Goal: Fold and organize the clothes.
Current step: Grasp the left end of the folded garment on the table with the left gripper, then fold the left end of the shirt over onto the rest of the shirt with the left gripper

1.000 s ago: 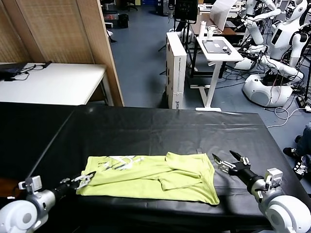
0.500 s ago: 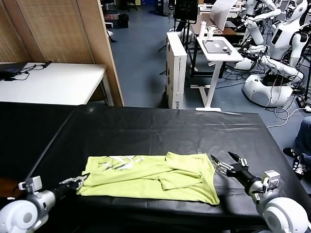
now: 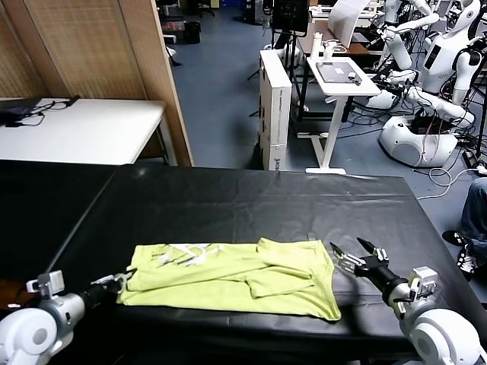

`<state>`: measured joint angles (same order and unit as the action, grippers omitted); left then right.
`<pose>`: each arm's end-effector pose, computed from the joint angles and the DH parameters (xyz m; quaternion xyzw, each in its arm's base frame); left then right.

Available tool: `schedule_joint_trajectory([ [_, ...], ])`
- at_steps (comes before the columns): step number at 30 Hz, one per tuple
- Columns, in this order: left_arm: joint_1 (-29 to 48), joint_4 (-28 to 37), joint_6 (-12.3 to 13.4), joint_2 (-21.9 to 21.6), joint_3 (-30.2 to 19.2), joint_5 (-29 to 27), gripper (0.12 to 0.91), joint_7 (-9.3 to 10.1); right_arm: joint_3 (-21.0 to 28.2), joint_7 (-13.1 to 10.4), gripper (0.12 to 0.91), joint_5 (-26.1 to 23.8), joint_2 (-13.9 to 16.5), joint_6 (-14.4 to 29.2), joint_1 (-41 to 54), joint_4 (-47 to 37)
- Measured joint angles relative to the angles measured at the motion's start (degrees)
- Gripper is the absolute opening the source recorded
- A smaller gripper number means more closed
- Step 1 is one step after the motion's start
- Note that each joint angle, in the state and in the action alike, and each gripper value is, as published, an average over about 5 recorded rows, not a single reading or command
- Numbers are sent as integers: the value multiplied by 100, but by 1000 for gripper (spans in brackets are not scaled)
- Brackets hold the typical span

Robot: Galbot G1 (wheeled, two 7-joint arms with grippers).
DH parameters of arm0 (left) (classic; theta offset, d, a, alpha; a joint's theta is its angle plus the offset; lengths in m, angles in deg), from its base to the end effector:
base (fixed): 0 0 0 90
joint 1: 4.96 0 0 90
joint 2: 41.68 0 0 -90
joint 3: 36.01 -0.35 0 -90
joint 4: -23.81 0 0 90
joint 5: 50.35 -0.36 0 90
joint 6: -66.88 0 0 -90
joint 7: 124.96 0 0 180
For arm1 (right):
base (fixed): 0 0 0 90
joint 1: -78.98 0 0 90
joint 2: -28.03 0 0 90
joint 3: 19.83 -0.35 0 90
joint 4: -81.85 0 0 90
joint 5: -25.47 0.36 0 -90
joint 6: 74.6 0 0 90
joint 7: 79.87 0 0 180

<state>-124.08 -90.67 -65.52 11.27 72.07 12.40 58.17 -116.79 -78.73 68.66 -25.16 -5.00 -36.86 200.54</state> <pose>0.2239 0.2022 -0.2381 -0.0568 -0.9189 0.1643 0.3541 0.2303 -0.1368 -0.2437 0.1217 -0.9768 -0.0459 0.1700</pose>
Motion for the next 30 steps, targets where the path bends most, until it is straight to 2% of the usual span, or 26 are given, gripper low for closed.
schedule_joint_trajectory([
  [6, -173, 42, 8, -324, 371, 104, 171, 97, 177, -7, 907, -119, -120, 51, 198, -125],
  [12, -587, 91, 13, -732, 1025, 347, 171, 112, 290, -8, 907, -185, -177, 87, 286, -183],
  [18, -890, -204, 14, -727, 1385, 481, 171, 321, 209, -11, 907, -283, -173, 116, 162, -132],
  [23, -711, -691, 16, -423, 1141, 476, 171, 524, 26, -13, 907, -410, -231, 136, -63, -44],
  [30, -47, -1068, 19, -5, 91, 456, 171, 756, -290, -9, 907, -689, -381, 176, -457, 11],
])
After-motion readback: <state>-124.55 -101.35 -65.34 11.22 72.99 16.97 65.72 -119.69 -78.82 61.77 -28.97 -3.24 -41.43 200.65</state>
